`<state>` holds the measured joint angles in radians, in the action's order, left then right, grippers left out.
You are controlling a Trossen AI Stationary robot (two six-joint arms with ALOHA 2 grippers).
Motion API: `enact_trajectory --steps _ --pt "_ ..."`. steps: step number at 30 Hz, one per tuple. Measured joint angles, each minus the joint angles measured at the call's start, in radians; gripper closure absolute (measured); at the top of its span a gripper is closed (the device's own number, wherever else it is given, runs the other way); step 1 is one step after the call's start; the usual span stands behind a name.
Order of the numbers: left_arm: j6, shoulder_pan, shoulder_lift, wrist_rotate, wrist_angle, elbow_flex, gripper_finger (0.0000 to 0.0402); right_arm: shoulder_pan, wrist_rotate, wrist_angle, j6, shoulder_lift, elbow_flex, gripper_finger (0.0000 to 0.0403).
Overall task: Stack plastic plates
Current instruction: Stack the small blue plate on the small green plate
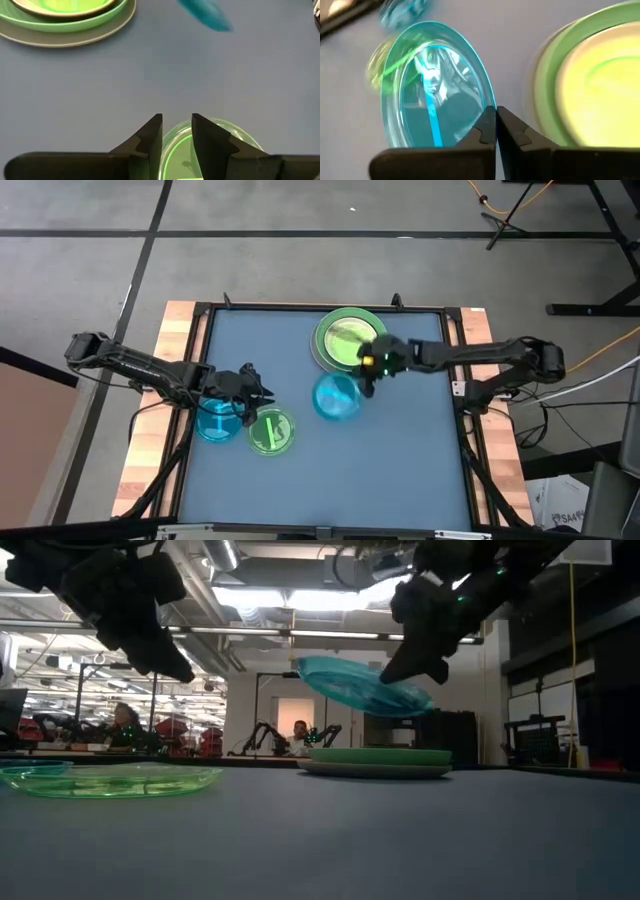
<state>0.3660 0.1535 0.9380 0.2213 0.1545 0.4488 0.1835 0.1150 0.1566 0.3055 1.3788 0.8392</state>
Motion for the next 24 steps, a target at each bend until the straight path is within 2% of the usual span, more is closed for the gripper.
enact_trajectory --steps 11,17,24 --pt "-0.009 0.000 0.000 0.006 -0.043 0.000 0.0304 0.326 0.062 -0.052 0.000 0.000 0.007 0.0403" --pt "-0.009 0.000 0.000 0.006 -0.043 0.000 0.0304 0.426 0.065 -0.053 0.000 0.017 0.007 0.0403" --pt "-0.009 0.000 0.000 0.006 -0.043 0.000 0.0304 0.500 0.066 -0.055 0.000 0.105 0.007 0.0403"
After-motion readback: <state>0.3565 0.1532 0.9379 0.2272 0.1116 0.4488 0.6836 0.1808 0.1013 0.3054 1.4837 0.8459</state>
